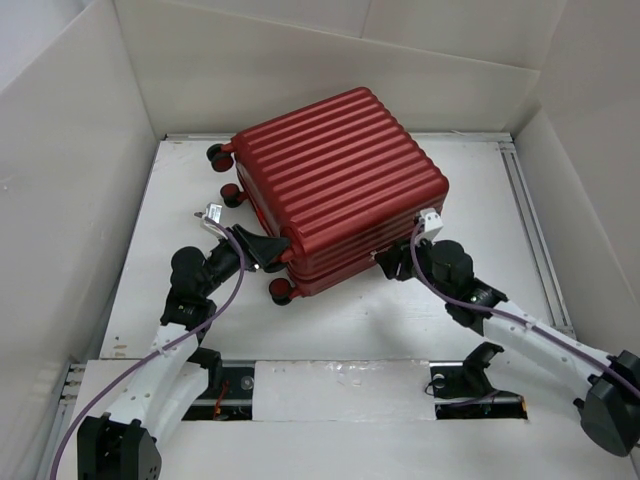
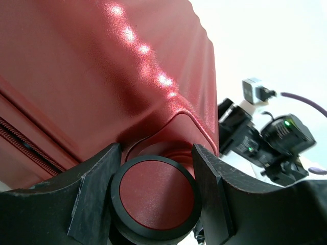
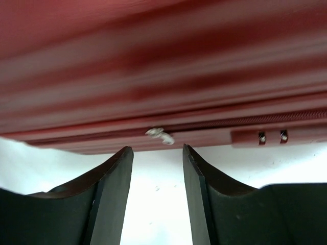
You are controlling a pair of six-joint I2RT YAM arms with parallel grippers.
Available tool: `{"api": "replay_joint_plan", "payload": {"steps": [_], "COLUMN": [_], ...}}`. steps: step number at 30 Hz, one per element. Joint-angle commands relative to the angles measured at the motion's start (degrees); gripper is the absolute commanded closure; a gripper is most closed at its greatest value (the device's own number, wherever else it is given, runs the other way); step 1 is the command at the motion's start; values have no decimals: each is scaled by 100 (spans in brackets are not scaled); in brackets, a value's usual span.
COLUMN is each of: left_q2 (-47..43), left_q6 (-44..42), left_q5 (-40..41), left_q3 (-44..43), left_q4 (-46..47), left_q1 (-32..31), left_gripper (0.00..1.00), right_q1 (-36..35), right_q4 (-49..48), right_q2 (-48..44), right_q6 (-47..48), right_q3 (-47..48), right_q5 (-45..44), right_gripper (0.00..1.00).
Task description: Pack the luggage
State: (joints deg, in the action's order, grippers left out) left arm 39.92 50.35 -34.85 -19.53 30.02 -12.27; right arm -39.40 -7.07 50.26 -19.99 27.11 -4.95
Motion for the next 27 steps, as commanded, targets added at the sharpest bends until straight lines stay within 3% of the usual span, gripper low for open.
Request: {"api": "replay_joint_plan", "payload": {"steps": [1,6,14,17,27], "left_q2": [-195,-195,-195,-195,-195], "left_q6": [186,186,186,186,186], "left_q5": [-294,-294,-294,-294,-294], "left_q3": [-298,-297,-244,-244,-192], "left_q4": [1076,1076,1076,1076,1076], "left_q1": [-21,-21,-21,-21,-21], "left_gripper": [100,100,100,100,100], "right_q1": [387,837,837,837,679], "right_q4": [-944,-1262,-1578,-1657,-1807], "right_q2": [264,616,1310,1381,1258], "right_q6": [188,311,513,513,461], "right_q3": [-13,-32,31,31,31], "right_q5": [652,1774,2578,2578,1437], "right_gripper": [50,46,45,55,63]}}
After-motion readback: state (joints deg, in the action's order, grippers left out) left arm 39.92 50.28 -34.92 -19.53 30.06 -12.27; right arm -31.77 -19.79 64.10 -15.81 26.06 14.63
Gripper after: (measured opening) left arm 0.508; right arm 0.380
